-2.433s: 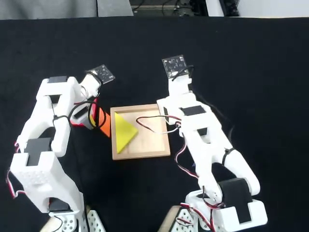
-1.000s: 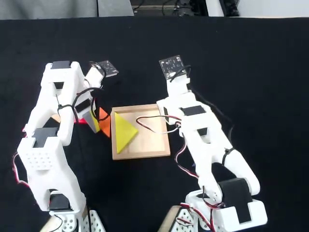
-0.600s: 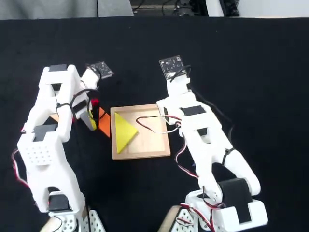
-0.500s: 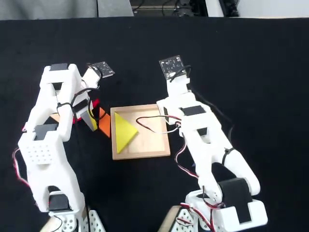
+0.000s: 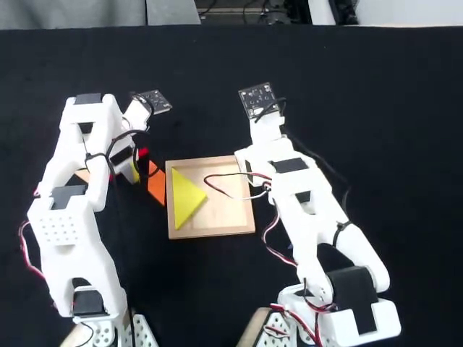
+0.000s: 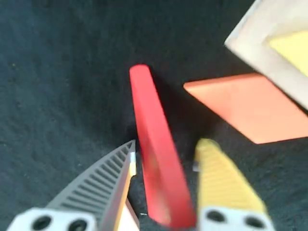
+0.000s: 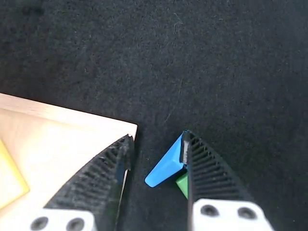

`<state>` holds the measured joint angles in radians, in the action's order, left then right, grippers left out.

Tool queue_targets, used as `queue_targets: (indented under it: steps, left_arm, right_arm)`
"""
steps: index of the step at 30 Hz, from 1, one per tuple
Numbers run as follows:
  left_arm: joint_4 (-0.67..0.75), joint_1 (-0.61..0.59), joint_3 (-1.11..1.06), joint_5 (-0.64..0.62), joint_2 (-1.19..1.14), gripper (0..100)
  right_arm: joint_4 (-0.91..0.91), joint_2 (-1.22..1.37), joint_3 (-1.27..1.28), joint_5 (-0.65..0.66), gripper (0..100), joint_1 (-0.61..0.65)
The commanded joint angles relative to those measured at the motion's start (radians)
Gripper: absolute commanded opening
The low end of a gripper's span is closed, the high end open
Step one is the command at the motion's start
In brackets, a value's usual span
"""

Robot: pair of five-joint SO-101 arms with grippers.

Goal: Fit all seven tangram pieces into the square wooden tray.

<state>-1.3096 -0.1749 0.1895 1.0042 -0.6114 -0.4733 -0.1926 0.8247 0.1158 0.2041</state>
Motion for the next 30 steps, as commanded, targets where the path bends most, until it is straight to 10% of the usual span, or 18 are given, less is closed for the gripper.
queue_targets:
  steps: [1, 9, 30]
  left_arm:
    - [0.0, -0.021, 0.07, 0.0, 0.02, 10]
    - [-0.293, -0.004, 0.306, 0.002, 0.064, 8]
    - [-0.453, 0.176, 0.364, 0.025, 0.218, 3]
  right_arm:
    - [0.018, -0.004, -0.007, 0.011, 17.0, -0.005]
    - [0.018, -0.004, -0.007, 0.011, 17.0, -0.005]
    - [0.028, -0.007, -0.031, 0.003, 16.7, -0.117]
